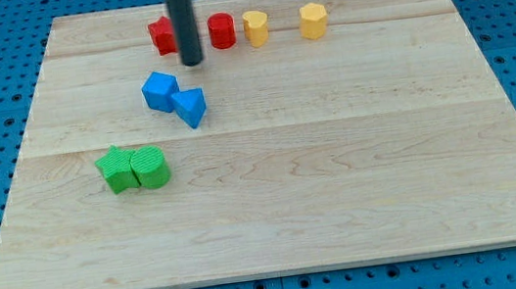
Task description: Move the blue blocks to the left side of the board
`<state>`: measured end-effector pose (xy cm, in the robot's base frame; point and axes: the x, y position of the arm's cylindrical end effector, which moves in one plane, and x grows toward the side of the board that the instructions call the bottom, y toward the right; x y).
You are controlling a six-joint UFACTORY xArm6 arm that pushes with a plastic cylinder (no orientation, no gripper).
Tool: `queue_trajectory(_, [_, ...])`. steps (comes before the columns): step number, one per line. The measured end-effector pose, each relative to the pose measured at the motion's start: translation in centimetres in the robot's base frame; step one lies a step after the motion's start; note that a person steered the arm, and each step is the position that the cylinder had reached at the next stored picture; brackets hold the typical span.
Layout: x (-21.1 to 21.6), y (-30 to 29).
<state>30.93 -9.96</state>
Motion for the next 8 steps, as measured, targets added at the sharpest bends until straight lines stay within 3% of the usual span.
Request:
queue_trajectory(1, [-1.1, -5.8])
queue_trajectory(2, [-0.4, -7.5])
queue_trajectory(3, [1.5, 2.6])
queue_trajectory(4, [7.0, 9.6])
queue_trajectory(5, [11.1, 9.0])
queue_trajectory(6, [11.2, 4.8])
queue_trajectory(7, [7.1, 0.2])
queue_trajectory(8, [6.0, -3.0])
